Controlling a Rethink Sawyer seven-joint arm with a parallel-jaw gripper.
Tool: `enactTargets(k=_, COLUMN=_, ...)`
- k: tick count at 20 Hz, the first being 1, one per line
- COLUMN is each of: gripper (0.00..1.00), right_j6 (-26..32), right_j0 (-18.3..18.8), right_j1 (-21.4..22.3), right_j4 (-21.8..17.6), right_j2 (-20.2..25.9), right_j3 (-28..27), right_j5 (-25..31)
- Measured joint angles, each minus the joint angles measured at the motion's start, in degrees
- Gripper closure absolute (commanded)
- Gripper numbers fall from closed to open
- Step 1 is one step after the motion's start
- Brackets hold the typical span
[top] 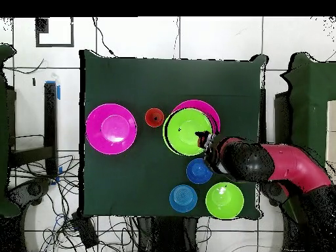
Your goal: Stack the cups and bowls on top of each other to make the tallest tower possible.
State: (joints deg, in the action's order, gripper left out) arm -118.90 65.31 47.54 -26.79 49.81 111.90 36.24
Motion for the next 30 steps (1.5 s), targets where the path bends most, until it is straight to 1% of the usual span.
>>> enactTargets(k=6, gripper=1.0, right_j6=0.0, right_j0=1.17, right_j1=-2.75, right_j4=-3.36, right_j2=0.01, right_j3=-0.09, right_j5=0.0)
enactTargets(k=8, gripper=1.0, right_j6=0.0, right_j0=1.61, right_j1=-4.13, right_j4=-5.29, right_j2=0.02, right_j3=-0.12, right_j5=-0.01)
enactTargets(k=10, gripper=1.0, right_j6=0.0, right_j0=1.66, right_j1=-4.43, right_j4=-5.7, right_j2=0.02, right_j3=-0.12, right_j5=-0.01)
enactTargets(k=12, gripper=1.0, right_j6=0.0, right_j0=1.69, right_j1=-5.31, right_j4=-7.08, right_j2=0.07, right_j3=-0.12, right_j5=0.0)
enactTargets(k=19, gripper=1.0, right_j6=0.0, right_j0=1.69, right_j1=-6.11, right_j4=-7.61, right_j2=0.3, right_j3=-0.13, right_j5=-0.01)
enactTargets(k=23, gripper=1.0, right_j6=0.0, right_j0=1.68, right_j1=-7.29, right_j4=-7.71, right_j2=0.34, right_j3=-0.47, right_j5=0.0)
enactTargets(k=30, gripper=1.0, right_j6=0.11, right_j0=1.79, right_j1=-10.91, right_j4=-7.92, right_j2=0.4, right_j3=-3.22, right_j5=0.42)
